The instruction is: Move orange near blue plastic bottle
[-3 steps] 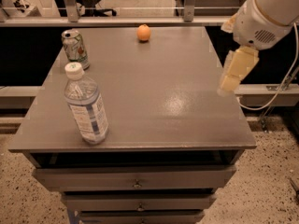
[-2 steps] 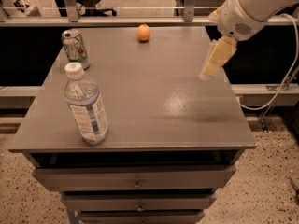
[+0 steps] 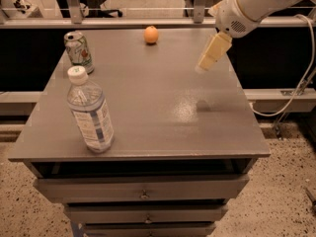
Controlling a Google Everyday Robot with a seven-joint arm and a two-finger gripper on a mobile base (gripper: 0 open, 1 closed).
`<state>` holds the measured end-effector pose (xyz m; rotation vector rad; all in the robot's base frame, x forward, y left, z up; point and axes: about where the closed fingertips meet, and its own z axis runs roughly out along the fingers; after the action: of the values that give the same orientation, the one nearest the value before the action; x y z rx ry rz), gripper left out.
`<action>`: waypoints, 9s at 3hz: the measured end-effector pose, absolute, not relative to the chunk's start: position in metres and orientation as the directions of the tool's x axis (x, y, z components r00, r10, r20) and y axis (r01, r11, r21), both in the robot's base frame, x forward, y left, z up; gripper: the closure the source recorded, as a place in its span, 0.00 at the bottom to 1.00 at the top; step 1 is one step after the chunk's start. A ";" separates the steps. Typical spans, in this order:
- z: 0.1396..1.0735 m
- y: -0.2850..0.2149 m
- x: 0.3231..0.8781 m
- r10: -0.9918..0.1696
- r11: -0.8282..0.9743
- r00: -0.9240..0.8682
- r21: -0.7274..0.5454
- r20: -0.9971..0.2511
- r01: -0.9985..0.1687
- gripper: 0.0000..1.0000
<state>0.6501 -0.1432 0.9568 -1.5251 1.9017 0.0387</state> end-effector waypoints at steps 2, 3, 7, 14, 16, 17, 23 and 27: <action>0.950 -0.099 0.706 -0.778 0.363 -0.065 -0.363 -0.625 -0.858 0.00; 0.935 -0.072 0.754 -0.712 0.422 -0.090 -0.322 -0.697 -0.847 0.00; 0.876 -0.012 0.887 -0.454 0.619 -0.202 -0.145 -0.868 -0.772 0.00; 0.950 -0.042 0.809 -0.287 0.557 -0.054 -0.121 -0.957 -0.822 1.00; 0.941 -0.042 0.677 -0.378 0.320 -0.015 -0.115 -0.926 -0.940 1.00; 0.942 -0.041 0.678 -0.377 0.321 -0.014 -0.116 -0.926 -0.940 1.00; 0.879 -0.004 0.517 -0.368 0.030 -0.065 0.058 -0.928 -0.998 1.00; 0.847 0.045 0.477 -0.364 -0.091 -0.107 0.150 -0.925 -0.985 1.00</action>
Offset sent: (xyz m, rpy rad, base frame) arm 0.1160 0.0815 -0.0087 0.2362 -0.0553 -0.0126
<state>0.4773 0.0447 0.8468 -1.5044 1.5232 1.2012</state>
